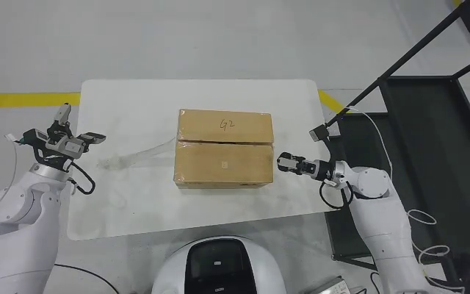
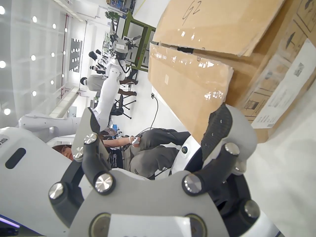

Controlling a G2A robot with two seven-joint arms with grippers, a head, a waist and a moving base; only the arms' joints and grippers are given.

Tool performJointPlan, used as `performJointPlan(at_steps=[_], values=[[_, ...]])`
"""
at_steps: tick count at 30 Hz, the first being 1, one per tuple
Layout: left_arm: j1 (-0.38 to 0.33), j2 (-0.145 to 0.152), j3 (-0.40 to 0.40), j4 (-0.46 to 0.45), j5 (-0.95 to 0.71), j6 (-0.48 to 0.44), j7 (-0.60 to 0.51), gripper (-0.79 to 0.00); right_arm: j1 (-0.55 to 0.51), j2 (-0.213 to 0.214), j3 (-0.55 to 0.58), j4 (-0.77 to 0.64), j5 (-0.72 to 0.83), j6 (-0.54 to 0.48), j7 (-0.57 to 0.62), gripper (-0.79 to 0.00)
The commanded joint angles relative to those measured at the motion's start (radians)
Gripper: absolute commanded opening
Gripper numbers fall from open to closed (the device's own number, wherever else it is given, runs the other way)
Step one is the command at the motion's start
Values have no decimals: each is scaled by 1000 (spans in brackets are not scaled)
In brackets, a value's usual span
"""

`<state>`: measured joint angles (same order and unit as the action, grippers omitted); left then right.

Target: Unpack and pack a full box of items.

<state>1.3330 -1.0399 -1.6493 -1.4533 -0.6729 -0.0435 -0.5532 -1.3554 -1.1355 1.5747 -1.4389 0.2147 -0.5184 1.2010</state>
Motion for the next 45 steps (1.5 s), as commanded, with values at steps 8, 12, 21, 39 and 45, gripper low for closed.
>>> performJointPlan(at_steps=[8,12,21,39,45], values=[[0,0,0,0,0,0,0,0,112,2,-69,128,-26,25,-23,0],[0,0,0,0,0,0,0,0,141,2,-95,159,0,29,-9,0],[0,0,0,0,0,0,0,0,179,4,-145,191,44,35,30,0],[0,0,0,0,0,0,0,0,158,31,-140,140,236,48,149,0],[0,0,0,0,0,0,0,0,88,55,-113,21,305,64,165,0]])
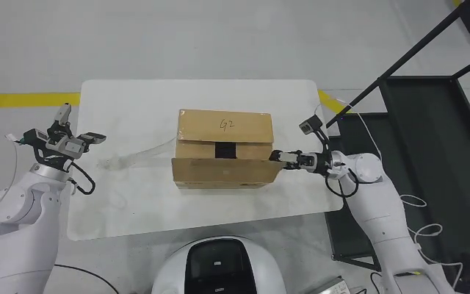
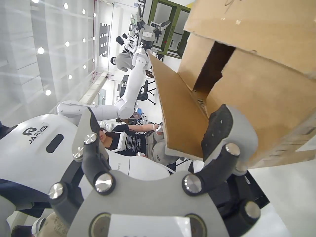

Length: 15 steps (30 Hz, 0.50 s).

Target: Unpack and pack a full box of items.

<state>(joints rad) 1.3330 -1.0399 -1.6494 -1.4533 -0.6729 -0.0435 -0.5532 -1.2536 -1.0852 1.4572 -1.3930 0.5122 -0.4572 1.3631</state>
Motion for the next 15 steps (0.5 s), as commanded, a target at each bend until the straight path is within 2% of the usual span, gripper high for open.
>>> performJointPlan(at_steps=[1,9,15], values=[[0,0,0,0,0,0,0,0,-29,9,9,-49,6,5,5,0],[0,0,0,0,0,0,0,0,-161,45,-2,-231,-89,-2,-2,0],[0,0,0,0,0,0,0,0,-207,60,-53,-261,-193,-11,-11,0]])
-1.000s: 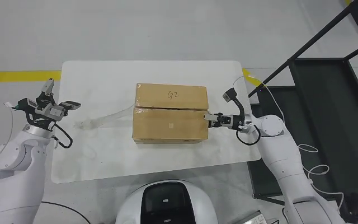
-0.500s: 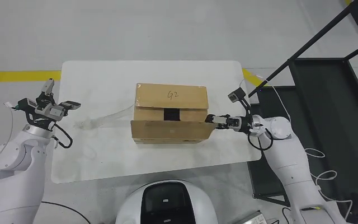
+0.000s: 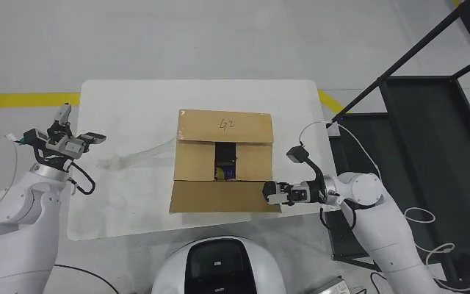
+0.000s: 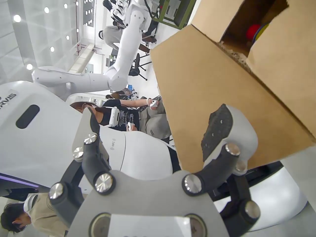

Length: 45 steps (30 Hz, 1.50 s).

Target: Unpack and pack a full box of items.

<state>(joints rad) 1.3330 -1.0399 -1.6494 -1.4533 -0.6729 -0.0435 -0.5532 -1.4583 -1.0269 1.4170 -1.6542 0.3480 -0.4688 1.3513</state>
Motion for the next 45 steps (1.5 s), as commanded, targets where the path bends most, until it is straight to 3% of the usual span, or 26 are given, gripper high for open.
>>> performJointPlan(at_steps=[1,16,32,39,45], values=[[0,0,0,0,0,0,0,0,-3,2,-24,3,-54,-1,-1,0],[0,0,0,0,0,0,0,0,2,-6,-176,5,-370,69,-217,0],[0,0,0,0,0,0,0,0,15,-4,-184,43,-478,136,-403,0],[0,0,0,0,0,0,0,0,-17,6,-161,5,-420,104,-368,0],[0,0,0,0,0,0,0,0,-94,30,-49,-62,-165,33,-239,0]])
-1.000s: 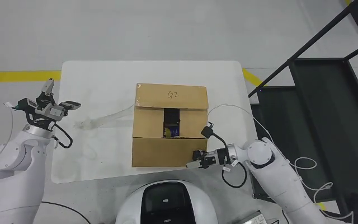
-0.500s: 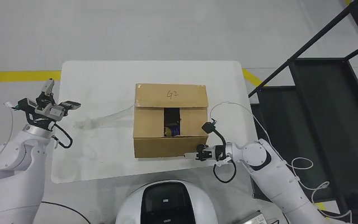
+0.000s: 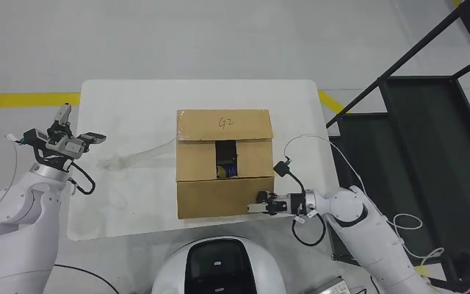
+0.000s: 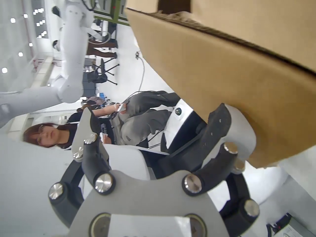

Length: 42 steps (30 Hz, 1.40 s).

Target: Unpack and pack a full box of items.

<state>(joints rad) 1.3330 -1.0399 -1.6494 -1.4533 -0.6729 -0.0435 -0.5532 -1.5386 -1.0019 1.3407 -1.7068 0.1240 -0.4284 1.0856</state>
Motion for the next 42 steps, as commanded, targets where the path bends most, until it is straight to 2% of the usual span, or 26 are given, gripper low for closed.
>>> performJointPlan(at_steps=[1,6,15,20,26,30,34,42], values=[[0,0,0,0,0,0,0,0,-24,8,51,-14,97,-11,39,0],[0,0,0,0,0,0,0,0,-48,21,147,-4,242,-11,63,0],[0,0,0,0,0,0,0,0,-34,31,284,102,494,-29,69,0],[5,0,5,-14,5,5,-7,0,-27,32,310,145,548,-30,81,0],[3,2,31,-76,-9,109,-118,0,-27,32,310,145,548,-30,81,0],[-44,1,91,-74,-26,201,-219,0,-27,32,310,145,548,-30,81,0],[-102,-4,160,-57,-29,255,-295,0,-27,32,310,145,548,-30,81,0],[-220,-21,278,-1,-97,322,-397,0,-27,32,310,145,548,-30,81,0]])
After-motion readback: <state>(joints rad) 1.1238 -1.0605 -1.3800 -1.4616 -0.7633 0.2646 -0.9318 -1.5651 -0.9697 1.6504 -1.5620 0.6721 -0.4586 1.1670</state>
